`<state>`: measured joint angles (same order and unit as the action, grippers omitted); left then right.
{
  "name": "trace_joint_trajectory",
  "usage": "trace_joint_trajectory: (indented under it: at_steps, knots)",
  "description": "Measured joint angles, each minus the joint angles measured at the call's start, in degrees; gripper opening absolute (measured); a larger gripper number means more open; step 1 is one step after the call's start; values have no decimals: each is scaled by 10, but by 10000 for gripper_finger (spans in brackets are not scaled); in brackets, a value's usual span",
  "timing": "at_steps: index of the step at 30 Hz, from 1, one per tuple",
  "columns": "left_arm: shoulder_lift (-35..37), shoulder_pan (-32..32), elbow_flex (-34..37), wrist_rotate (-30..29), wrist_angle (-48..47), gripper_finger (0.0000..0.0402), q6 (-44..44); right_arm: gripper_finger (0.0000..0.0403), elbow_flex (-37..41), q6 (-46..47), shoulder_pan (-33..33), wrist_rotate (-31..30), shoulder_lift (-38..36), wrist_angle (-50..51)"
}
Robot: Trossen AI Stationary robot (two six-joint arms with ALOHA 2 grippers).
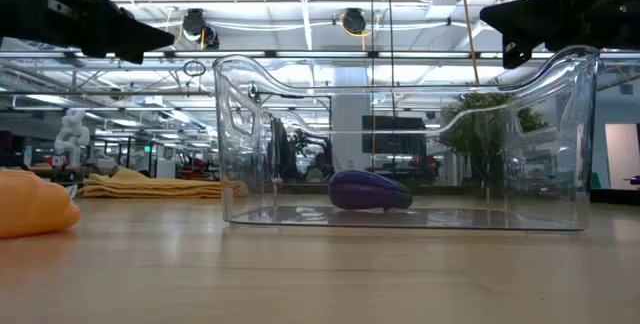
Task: Pick and placing Produce into tupperware
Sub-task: Put the green watermelon into the transparent bin
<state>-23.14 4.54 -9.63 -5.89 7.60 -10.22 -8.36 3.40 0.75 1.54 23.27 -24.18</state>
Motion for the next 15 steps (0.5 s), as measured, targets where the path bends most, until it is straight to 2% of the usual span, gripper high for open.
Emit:
trace_joint_trajectory:
  at_steps: [7, 15]
  knots:
    - [0, 0, 0, 19, -21, 5, 33, 0, 0, 7, 1, 4, 5, 8]
    - [-4, 0, 0, 11, -31, 25, 30, 0, 0, 41, 2, 99, 4, 4]
